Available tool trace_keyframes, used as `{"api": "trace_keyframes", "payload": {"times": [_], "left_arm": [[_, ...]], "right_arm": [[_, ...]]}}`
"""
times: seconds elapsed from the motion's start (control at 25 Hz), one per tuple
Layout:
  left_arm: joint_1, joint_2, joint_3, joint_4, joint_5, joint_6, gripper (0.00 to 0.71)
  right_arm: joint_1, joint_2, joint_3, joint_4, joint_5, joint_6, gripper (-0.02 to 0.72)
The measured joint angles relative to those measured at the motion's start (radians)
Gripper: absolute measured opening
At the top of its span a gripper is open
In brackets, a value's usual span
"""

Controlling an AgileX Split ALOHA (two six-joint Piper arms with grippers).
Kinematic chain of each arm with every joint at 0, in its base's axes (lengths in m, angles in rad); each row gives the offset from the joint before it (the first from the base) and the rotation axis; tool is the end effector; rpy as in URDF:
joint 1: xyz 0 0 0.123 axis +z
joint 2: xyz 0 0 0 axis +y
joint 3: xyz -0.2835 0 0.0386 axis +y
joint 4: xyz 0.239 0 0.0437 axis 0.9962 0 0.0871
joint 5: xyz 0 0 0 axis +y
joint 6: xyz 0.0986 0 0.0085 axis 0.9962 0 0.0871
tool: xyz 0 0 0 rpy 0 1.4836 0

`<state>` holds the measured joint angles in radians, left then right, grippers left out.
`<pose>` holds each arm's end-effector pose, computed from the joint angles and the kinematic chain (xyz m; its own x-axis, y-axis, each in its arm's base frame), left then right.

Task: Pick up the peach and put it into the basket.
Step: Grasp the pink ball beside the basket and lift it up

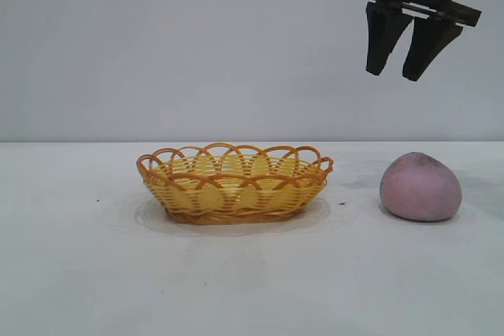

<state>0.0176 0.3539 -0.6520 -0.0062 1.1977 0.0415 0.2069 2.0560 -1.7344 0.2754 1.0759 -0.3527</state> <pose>0.0311 0.0000 0.2975 -0.7258 0.0265 -0.6874 0.0149 0.9996 0.0228 0.4190 0.1122 0.2292 -0.8616 -0.3967 -0.3167 -0.4619 0.8714 0.1653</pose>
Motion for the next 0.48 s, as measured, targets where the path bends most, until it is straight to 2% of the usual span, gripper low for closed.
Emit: {"api": "trace_keyframes", "payload": {"times": [0.12,0.32,0.48], "left_arm": [[0.0,-0.137,0.065,0.0,0.005,0.036,0.48],[0.0,-0.348,0.094,0.0,0.005,0.047,0.48],[0.0,-0.372,0.126,0.0,0.006,0.051,0.48]], "right_arm": [[0.0,0.0,0.0,0.0,0.01,0.0,0.372],[0.0,0.0,0.0,0.0,0.023,0.0,0.372],[0.0,-0.014,-0.003,-0.003,0.034,0.0,0.372]]}}
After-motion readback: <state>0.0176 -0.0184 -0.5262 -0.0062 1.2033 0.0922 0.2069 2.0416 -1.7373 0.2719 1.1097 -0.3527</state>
